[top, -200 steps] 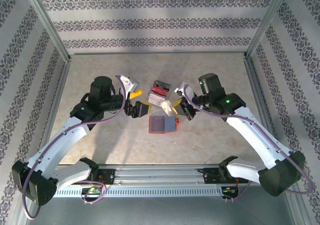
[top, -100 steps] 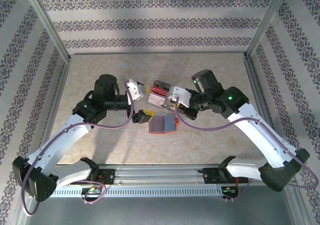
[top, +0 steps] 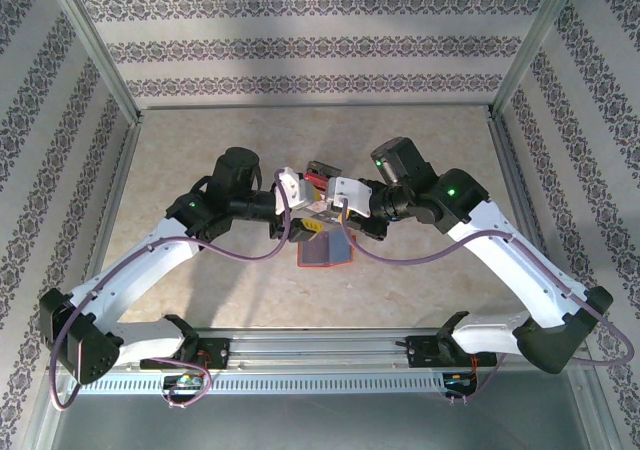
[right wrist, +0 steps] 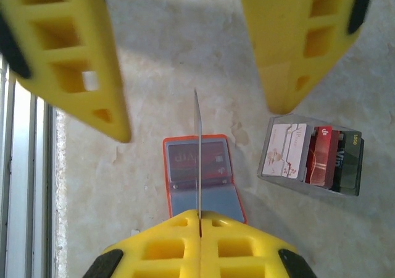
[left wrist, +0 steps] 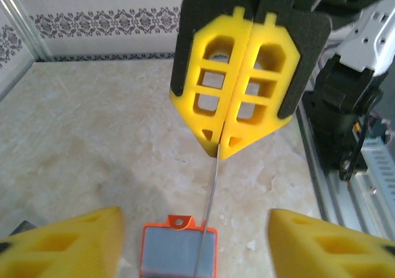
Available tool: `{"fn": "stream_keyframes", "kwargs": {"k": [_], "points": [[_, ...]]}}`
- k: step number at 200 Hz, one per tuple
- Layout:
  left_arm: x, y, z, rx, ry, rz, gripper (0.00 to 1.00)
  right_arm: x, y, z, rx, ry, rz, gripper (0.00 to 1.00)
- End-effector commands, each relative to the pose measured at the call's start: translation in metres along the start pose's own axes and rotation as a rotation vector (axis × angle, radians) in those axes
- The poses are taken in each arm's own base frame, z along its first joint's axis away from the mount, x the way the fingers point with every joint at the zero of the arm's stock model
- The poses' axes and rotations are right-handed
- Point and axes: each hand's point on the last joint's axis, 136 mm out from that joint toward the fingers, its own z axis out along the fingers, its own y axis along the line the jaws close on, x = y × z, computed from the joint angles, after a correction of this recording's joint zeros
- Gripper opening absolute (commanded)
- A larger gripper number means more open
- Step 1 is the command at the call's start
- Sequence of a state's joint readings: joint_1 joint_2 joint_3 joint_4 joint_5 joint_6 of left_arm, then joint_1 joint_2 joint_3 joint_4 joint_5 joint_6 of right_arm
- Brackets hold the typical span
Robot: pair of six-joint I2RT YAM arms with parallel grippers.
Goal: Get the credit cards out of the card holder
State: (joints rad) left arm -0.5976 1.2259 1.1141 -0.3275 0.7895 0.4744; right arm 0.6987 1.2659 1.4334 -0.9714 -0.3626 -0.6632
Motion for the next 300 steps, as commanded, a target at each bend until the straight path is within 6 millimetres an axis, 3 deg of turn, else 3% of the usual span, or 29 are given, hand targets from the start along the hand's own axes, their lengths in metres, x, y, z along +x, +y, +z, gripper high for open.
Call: {"fn": "stream_keyframes", "kwargs": {"k": [1, 38, 66, 85, 100, 130, 190, 208, 232, 260, 280, 291, 300], "points": [[-0.007, -0.007, 0.001, 0.028, -0.004, 0.037, 0.48, -0.019, 0.004, -0.006, -0.017, -0.063, -0.052, 0.00], [-0.006, -0.010, 0.001, 0.039, -0.009, 0.037, 0.17, -0.023, 0.005, -0.006, -0.038, -0.097, -0.036, 0.00], [-0.007, -0.011, -0.001, 0.034, -0.020, 0.045, 0.00, -0.024, 0.002, -0.008, -0.051, -0.123, -0.007, 0.01], [-0.009, -0.012, -0.003, 0.023, -0.034, 0.059, 0.00, -0.022, 0.000, -0.011, -0.055, -0.144, 0.012, 0.19], [-0.011, -0.012, -0.005, 0.016, -0.045, 0.068, 0.00, -0.021, 0.000, -0.011, -0.060, -0.163, 0.017, 0.27], [-0.012, -0.013, -0.007, 0.009, -0.055, 0.071, 0.00, -0.021, 0.000, -0.008, -0.073, -0.179, 0.024, 0.29], [-0.015, -0.011, -0.007, -0.005, -0.073, 0.080, 0.00, -0.022, 0.002, 0.002, -0.118, -0.186, 0.048, 0.27], [-0.016, -0.010, -0.008, -0.014, -0.075, 0.084, 0.00, -0.021, 0.002, 0.002, -0.118, -0.184, 0.053, 0.20], [-0.016, -0.008, -0.009, -0.031, -0.081, 0.087, 0.00, -0.020, 0.001, 0.001, -0.116, -0.181, 0.055, 0.02], [-0.013, -0.003, -0.010, -0.078, -0.084, 0.070, 0.18, -0.017, -0.003, 0.003, -0.109, -0.166, 0.069, 0.00], [-0.005, 0.002, -0.013, -0.128, -0.069, 0.053, 0.39, -0.016, -0.008, 0.004, -0.103, -0.148, 0.076, 0.00], [0.000, 0.006, -0.017, -0.180, -0.055, 0.045, 0.61, -0.015, -0.013, 0.006, -0.094, -0.136, 0.082, 0.00], [0.005, 0.011, -0.021, -0.235, -0.052, 0.035, 0.73, -0.014, -0.018, 0.006, -0.084, -0.128, 0.088, 0.00]]}}
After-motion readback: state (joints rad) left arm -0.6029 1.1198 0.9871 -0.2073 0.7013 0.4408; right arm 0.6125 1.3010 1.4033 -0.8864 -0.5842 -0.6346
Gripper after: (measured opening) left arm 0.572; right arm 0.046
